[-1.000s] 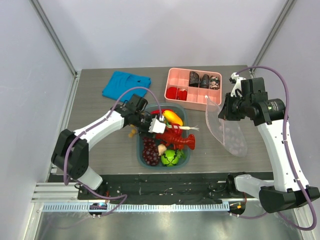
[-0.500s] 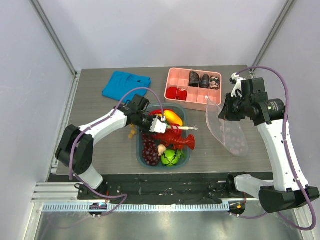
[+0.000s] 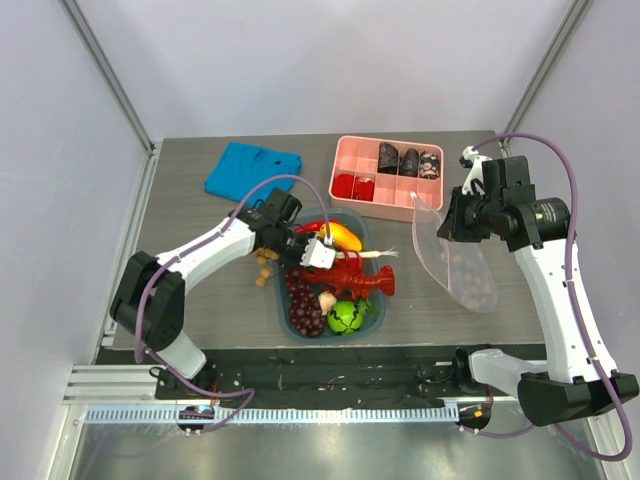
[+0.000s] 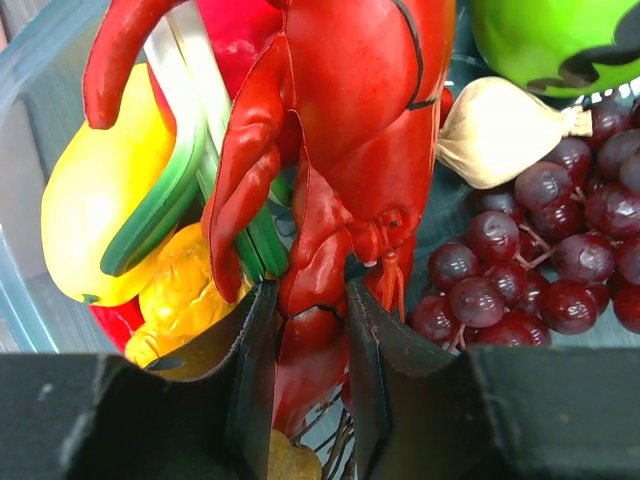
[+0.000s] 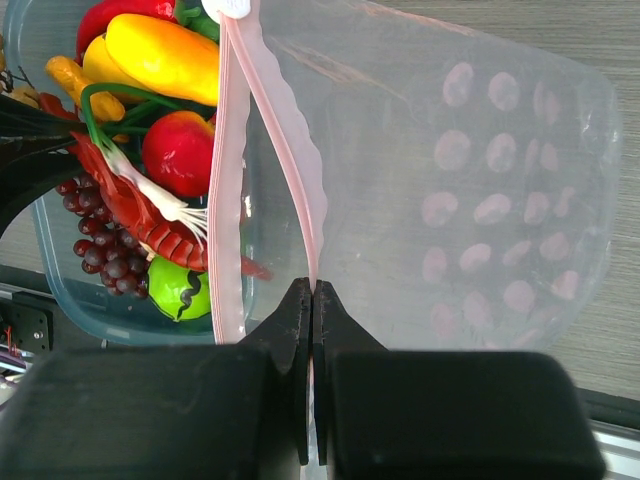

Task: Place the food in the zip-top bag and seal the zipper
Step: Pick up the fake seafood from the bin.

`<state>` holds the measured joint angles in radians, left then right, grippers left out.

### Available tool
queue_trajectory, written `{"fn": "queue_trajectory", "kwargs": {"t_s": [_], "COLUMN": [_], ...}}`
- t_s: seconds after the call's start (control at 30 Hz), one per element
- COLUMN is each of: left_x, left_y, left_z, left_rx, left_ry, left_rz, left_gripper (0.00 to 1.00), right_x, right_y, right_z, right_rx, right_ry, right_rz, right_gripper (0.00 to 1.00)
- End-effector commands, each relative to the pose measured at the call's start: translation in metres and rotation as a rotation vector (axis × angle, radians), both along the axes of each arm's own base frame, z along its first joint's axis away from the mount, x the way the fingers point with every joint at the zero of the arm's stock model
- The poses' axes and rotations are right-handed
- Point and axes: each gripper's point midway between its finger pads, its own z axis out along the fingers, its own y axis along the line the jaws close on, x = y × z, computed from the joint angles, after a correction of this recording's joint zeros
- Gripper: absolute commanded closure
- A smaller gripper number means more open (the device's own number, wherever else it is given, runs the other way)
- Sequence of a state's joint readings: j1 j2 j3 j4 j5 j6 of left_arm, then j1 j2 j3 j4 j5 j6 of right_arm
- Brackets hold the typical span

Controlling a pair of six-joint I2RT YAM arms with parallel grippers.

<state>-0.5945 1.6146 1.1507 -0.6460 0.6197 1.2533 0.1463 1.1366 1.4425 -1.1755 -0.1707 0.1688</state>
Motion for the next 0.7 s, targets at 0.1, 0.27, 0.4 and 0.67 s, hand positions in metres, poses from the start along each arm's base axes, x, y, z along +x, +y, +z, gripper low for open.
{"fn": "queue_trajectory", "kwargs": {"t_s": [0.1, 0.27, 0.4, 0.67], "left_x": [0.002, -0.001, -0.003, 0.003], "left_y": [-0.013, -0.013, -0.017, -0.025], "left_z": [0.05, 0.062, 0.076, 0.094], "left_rx": [-0.093, -0.113, -0.14, -0.183], "left_ry": [-0.046, -0.084, -0.109, -0.153], "left_rz": [0.012, -0.007, -0.009, -0.003], "left_gripper": [1.0, 1.0, 1.0, 1.0], "right_x": [0.001, 0.0, 0.0, -0.001], "right_y": [0.0, 0.0, 0.0, 0.0], "right_z": [0.011, 0.012, 0.012, 0.013], "right_rx": [0.018, 0.021, 0.024, 0.026], "right_ry": [-0.051, -0.053, -0.056, -0.059], "right_rz": [-0.012, -0.011, -0.011, -0.019], "right_gripper": [0.99, 0.99, 0.99, 0.99]}}
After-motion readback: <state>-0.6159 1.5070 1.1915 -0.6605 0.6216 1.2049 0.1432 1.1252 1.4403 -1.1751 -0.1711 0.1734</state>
